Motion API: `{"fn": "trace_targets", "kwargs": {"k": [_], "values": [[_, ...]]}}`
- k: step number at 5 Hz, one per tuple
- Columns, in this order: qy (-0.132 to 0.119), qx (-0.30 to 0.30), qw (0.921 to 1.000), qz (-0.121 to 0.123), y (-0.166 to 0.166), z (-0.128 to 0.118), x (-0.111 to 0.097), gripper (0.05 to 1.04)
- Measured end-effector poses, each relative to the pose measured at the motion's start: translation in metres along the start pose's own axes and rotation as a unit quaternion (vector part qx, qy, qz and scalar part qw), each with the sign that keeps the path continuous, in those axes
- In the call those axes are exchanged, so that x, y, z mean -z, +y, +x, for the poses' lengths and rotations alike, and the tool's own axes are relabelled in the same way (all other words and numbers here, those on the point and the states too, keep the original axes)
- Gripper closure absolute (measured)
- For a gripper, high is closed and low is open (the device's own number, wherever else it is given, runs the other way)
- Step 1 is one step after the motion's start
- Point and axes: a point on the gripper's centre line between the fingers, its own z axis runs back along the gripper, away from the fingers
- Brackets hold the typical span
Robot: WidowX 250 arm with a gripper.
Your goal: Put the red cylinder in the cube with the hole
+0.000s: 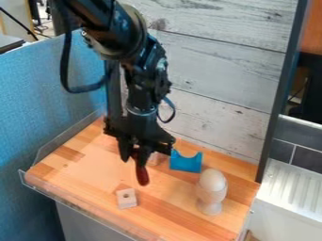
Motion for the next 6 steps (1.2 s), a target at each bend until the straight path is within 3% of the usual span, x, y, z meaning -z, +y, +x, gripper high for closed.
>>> {"fn": "trace_targets", "kwargs": {"k": [1,4,6], "values": [[-0.016,-0.001,0.9998,0.009,0.013,0.005,0.002,0.769],[0.014,0.018,0.9993,0.029,0.022,-0.008,0.035,0.769],[0.013,0.017,0.9992,0.035,0.023,-0.011,0.037,0.769]]}}
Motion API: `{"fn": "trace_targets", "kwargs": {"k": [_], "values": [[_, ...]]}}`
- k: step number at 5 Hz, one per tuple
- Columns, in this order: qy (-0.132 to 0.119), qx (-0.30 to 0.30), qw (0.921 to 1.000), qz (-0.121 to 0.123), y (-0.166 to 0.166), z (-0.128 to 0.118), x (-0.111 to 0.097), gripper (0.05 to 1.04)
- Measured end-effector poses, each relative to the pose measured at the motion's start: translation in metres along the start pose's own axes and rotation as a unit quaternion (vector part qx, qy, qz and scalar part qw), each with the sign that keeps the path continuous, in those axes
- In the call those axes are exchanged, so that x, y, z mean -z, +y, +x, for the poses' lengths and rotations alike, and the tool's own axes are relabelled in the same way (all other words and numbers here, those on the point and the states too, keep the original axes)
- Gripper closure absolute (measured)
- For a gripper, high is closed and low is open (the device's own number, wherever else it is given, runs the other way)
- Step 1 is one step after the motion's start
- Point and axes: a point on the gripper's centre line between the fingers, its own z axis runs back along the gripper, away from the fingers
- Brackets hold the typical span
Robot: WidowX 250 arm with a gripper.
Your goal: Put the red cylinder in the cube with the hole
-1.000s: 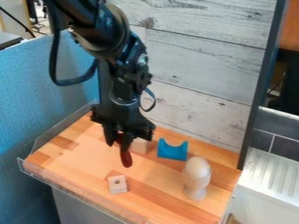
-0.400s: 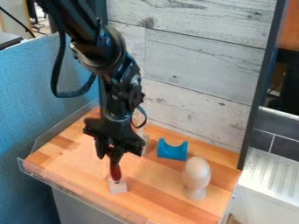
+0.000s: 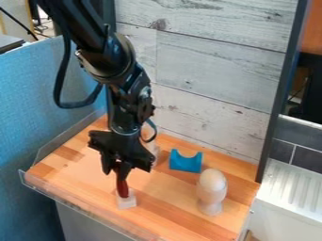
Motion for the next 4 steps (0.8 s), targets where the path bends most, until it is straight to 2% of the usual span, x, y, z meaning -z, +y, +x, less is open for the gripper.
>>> {"fn": "trace_targets", "kwargs": {"k": [1,4], "values": [[-0.003,0.001,1.0,0.003,0.001,0.001,0.001,0.769],[0.008,-0.004,0.9999,0.009,-0.002,0.005,0.011,0.769]]}}
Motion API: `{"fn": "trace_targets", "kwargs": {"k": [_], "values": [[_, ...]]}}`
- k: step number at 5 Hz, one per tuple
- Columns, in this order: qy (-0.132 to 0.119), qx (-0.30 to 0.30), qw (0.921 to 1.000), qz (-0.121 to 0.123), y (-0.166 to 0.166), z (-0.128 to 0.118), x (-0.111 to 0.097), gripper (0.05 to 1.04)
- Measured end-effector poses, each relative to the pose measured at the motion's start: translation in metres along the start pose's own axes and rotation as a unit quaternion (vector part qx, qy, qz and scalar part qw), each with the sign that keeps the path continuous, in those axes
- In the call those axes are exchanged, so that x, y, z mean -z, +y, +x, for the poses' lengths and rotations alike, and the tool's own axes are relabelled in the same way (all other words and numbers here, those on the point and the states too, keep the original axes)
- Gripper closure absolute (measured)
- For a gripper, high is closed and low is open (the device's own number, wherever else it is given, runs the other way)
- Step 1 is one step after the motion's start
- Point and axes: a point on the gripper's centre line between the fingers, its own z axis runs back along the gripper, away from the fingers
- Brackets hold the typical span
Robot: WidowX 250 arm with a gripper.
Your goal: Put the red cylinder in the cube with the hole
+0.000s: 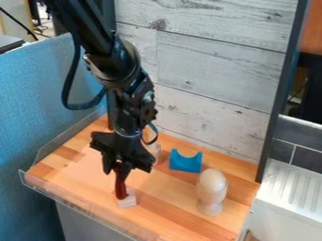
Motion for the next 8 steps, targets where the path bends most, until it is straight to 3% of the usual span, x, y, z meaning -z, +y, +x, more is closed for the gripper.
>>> {"fn": "trace_targets", "kwargs": {"k": [5,8], "values": [[0.013,-0.013,0.9997,-0.019,-0.012,0.003,-0.004,0.769],[0.013,-0.019,0.9996,-0.017,-0.013,0.007,-0.004,0.769]]}}
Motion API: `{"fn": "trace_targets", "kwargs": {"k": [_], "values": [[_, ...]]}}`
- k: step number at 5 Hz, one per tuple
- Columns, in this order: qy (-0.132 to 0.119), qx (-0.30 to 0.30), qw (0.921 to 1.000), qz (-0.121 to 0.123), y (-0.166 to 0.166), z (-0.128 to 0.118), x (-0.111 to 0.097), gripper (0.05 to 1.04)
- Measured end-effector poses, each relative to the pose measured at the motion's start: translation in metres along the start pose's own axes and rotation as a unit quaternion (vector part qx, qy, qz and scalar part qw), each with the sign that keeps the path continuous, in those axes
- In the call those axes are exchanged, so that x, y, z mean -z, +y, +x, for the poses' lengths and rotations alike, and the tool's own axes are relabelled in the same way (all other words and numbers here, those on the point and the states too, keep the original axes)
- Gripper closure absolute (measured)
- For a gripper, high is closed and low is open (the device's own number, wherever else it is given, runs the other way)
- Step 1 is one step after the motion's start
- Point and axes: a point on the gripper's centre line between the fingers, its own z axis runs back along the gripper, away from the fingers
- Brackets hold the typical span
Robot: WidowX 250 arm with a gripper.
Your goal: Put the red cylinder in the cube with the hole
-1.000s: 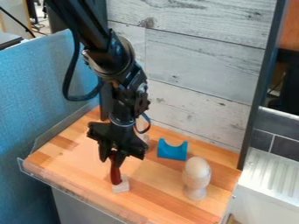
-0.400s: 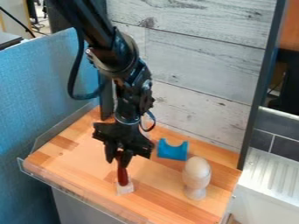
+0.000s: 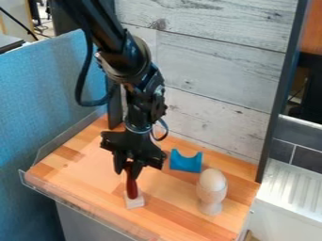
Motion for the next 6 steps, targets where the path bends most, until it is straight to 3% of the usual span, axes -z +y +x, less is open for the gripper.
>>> {"fn": "trace_targets", "kwargs": {"k": [2,3,4,5,6], "values": [[-0.009,-0.003,0.9999,0.003,0.0006,0.0035,0.0013,0.722],[-0.012,-0.003,0.9998,0.015,0.0015,0.0006,0.0051,0.416],[-0.009,0.0,0.9999,0.009,-0.0012,-0.0005,0.0052,0.129],[-0.008,0.002,0.9999,0.008,-0.0017,-0.0009,0.0052,0.073],[-0.001,0.004,1.0,0.002,-0.0033,-0.0031,0.0044,0.079]]}}
